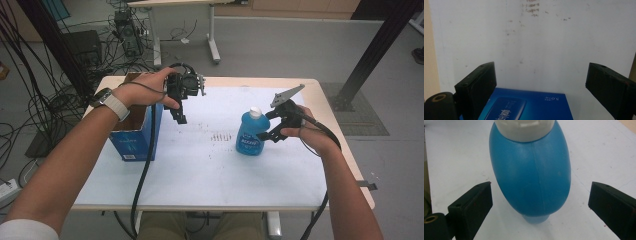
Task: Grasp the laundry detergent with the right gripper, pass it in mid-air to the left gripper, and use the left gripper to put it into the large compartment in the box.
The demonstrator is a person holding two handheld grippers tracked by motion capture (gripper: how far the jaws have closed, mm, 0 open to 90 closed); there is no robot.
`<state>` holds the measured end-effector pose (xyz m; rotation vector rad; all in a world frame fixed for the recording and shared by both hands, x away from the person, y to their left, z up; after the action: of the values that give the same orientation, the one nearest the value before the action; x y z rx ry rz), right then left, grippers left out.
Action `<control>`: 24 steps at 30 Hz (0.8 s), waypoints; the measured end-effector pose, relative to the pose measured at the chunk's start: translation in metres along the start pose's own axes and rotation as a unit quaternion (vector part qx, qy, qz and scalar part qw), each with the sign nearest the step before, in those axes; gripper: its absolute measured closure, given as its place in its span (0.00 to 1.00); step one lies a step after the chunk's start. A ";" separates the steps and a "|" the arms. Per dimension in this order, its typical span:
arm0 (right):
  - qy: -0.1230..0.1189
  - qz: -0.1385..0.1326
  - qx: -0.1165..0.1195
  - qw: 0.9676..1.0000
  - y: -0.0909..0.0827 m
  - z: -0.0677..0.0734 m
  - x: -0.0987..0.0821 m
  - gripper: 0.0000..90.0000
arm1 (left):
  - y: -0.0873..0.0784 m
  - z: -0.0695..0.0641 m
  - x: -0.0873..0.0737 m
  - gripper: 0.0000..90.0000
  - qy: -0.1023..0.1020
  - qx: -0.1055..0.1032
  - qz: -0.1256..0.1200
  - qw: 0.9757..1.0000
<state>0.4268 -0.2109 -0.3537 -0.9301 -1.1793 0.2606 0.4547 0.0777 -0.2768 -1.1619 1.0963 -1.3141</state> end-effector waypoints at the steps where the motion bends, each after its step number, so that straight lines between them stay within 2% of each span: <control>1: 0.000 0.000 0.000 1.000 0.000 0.000 0.000 0.06 | 0.000 0.000 0.000 0.11 -0.001 0.000 0.000 1.000; 24: 0.003 -0.003 -0.002 1.000 0.000 -0.001 -0.001 0.06 | 0.000 0.000 -0.001 0.11 0.000 0.001 -0.003 1.000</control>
<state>0.4271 -0.2119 -0.3538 -0.9308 -1.1779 0.2505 0.4552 0.0790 -0.2772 -1.1638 1.0924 -1.3191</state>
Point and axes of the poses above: each handheld gripper's, and its own axes: y roughly forward along the jaws, x roughly out of its top, z roughly to its left, the point moved 4 cm from there along y, roughly forward along the jaws, and after that the axes turned 3 degrees about y, right-handed, at the moved point
